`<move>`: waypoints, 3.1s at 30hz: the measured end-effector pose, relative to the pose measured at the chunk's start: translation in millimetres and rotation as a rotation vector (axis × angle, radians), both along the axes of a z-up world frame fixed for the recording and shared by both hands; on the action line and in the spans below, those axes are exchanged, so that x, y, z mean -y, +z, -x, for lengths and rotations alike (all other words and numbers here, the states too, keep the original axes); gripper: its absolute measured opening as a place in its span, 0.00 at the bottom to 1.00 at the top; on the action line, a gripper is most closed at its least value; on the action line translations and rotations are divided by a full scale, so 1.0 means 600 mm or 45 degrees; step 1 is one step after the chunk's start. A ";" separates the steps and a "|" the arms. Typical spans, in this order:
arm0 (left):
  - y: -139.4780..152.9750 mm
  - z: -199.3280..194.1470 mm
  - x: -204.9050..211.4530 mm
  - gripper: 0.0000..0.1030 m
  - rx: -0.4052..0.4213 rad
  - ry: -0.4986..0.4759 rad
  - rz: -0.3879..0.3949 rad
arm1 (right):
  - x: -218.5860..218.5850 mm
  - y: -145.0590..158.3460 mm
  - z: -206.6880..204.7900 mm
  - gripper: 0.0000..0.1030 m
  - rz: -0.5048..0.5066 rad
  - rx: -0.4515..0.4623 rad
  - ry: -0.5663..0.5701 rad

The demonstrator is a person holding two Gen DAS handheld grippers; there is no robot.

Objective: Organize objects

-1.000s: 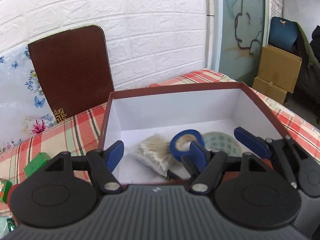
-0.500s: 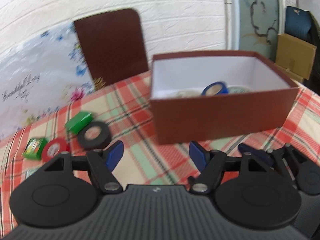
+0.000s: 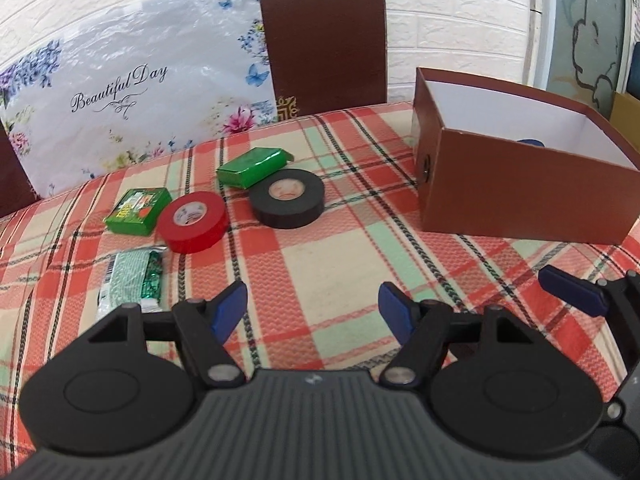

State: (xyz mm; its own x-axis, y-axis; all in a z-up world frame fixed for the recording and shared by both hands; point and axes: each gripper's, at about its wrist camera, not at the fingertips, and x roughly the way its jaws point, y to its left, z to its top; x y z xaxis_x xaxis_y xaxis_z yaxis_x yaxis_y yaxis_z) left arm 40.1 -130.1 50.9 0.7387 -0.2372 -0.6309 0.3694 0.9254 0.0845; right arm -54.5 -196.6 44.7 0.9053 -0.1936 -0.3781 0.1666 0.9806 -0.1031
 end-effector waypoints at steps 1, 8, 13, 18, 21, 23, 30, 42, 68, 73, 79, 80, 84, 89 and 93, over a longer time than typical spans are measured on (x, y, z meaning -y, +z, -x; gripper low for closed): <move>0.001 0.000 -0.002 0.72 0.001 0.000 0.005 | -0.003 0.003 0.001 0.72 0.005 0.016 -0.010; 0.017 0.014 -0.006 0.72 0.030 -0.040 0.076 | 0.022 0.041 0.030 0.72 -0.016 0.158 -0.155; 0.030 0.028 -0.005 0.73 0.051 -0.074 0.099 | 0.041 0.056 0.056 0.73 -0.076 0.232 -0.238; 0.036 0.034 -0.005 0.73 0.071 -0.088 0.096 | 0.053 0.057 0.066 0.73 -0.101 0.250 -0.277; 0.036 0.035 -0.004 0.73 0.071 -0.089 0.089 | 0.059 0.059 0.068 0.73 -0.110 0.268 -0.285; 0.035 0.036 -0.003 0.73 0.073 -0.088 0.084 | 0.062 0.059 0.069 0.73 -0.111 0.272 -0.285; 0.035 0.040 0.001 0.73 0.077 -0.098 0.069 | 0.066 0.059 0.070 0.73 -0.119 0.277 -0.288; 0.034 0.042 -0.001 0.74 0.077 -0.098 0.064 | 0.065 0.058 0.069 0.73 -0.116 0.265 -0.272; -0.035 0.005 -0.259 0.76 0.039 0.422 0.056 | -0.089 0.019 -0.030 0.75 -0.039 -0.074 0.238; -0.085 -0.020 -0.358 0.77 0.064 0.653 0.058 | -0.152 0.010 -0.094 0.75 -0.057 -0.133 0.413; -0.087 -0.013 -0.403 0.84 0.107 0.657 0.319 | -0.217 0.013 -0.225 0.75 -0.128 -0.155 0.465; -0.087 -0.014 -0.401 0.84 0.106 0.654 0.317 | -0.226 0.012 -0.246 0.75 -0.155 -0.166 0.456; -0.089 -0.017 -0.401 0.86 0.105 0.645 0.331 | -0.252 -0.019 -0.302 0.52 -0.152 -0.311 0.484; -0.092 -0.015 -0.403 0.87 0.103 0.642 0.330 | -0.222 -0.015 -0.255 0.43 -0.196 -0.286 0.475; -0.092 -0.014 -0.401 0.87 0.100 0.641 0.316 | -0.152 -0.021 -0.171 0.43 -0.246 -0.274 0.448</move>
